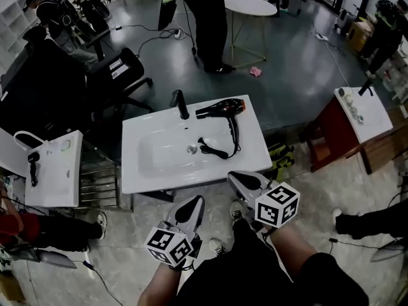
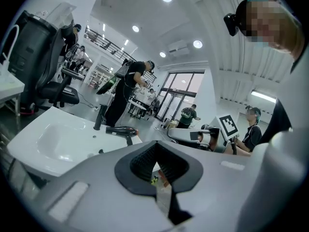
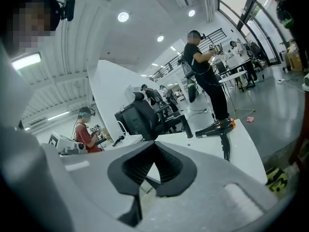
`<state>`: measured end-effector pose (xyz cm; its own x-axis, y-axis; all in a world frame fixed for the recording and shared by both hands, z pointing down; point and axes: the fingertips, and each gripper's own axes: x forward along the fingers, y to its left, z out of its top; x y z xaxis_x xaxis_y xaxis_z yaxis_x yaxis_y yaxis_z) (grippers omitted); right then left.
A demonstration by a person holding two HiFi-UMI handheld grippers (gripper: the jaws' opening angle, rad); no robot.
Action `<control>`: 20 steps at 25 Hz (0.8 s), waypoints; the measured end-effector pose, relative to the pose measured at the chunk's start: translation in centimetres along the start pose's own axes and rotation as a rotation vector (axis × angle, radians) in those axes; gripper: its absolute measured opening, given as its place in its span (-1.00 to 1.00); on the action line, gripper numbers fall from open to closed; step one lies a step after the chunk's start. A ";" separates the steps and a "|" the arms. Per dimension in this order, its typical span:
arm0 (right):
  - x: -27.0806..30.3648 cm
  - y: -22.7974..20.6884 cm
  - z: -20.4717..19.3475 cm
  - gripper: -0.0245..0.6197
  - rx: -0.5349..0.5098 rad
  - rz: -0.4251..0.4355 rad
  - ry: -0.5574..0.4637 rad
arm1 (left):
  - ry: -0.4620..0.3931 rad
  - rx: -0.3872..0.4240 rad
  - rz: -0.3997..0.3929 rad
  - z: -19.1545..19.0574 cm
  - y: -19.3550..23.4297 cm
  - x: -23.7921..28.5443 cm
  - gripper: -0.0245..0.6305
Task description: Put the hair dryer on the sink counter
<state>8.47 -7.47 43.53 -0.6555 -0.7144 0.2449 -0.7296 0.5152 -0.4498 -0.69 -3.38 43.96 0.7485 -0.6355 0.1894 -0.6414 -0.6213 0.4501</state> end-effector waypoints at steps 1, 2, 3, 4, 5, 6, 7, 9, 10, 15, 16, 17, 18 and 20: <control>-0.4 0.6 -0.3 -0.92 -0.006 -0.001 0.000 | 0.001 0.001 -0.006 -0.2 -0.3 -0.4 -0.92; -0.7 1.2 -0.6 -0.92 -0.012 -0.001 -0.001 | 0.002 0.004 -0.011 -0.3 -0.5 -0.8 -0.92; -1.1 1.8 -0.9 -0.92 -0.018 -0.001 -0.002 | 0.002 0.005 -0.016 -0.5 -0.8 -1.1 -0.92; -1.4 2.3 -1.2 -0.92 -0.021 -0.001 -0.003 | 0.002 0.006 -0.021 -0.7 -1.0 -1.4 -0.92; -1.7 2.8 -1.5 -0.92 -0.022 0.001 -0.003 | 0.002 0.007 -0.024 -0.8 -1.2 -1.8 -0.92; -2.0 3.2 -1.8 -0.92 -0.022 0.002 -0.003 | 0.003 0.007 -0.027 -1.0 -1.4 -2.1 -0.92; -2.3 3.7 -2.0 -0.92 -0.020 0.003 -0.003 | 0.003 0.007 -0.029 -1.1 -1.6 -2.4 -0.92; -2.7 4.5 -2.6 -0.92 -0.014 0.008 -0.003 | 0.004 0.009 -0.033 -1.4 -2.0 -3.0 -0.92; -2.9 5.0 -2.9 -0.92 -0.011 0.011 -0.002 | 0.004 0.010 -0.035 -1.6 -2.2 -3.2 -0.92; -3.5 6.5 -3.9 -0.92 -0.025 0.013 0.001 | 0.001 0.009 -0.038 -2.2 -2.8 -4.4 -0.92; -3.6 6.8 -4.0 -0.92 -0.028 0.013 0.001 | 0.001 0.009 -0.038 -2.3 -2.9 -4.6 -0.92; -3.7 7.0 -4.1 -0.92 -0.032 0.014 0.002 | 0.001 0.009 -0.039 -2.3 -3.1 -4.8 -0.92; -3.8 7.2 -4.2 -0.92 -0.037 0.014 0.004 | 0.002 0.010 -0.039 -2.4 -3.2 -4.9 -0.92; -4.0 7.3 -4.4 -0.92 -0.046 0.013 0.008 | 0.002 0.010 -0.040 -2.5 -3.5 -5.0 -0.92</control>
<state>4.92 1.23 43.01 -0.6662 -0.7038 0.2467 -0.7293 0.5455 -0.4130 -1.80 3.13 43.58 0.7739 -0.6092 0.1729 -0.6125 -0.6510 0.4483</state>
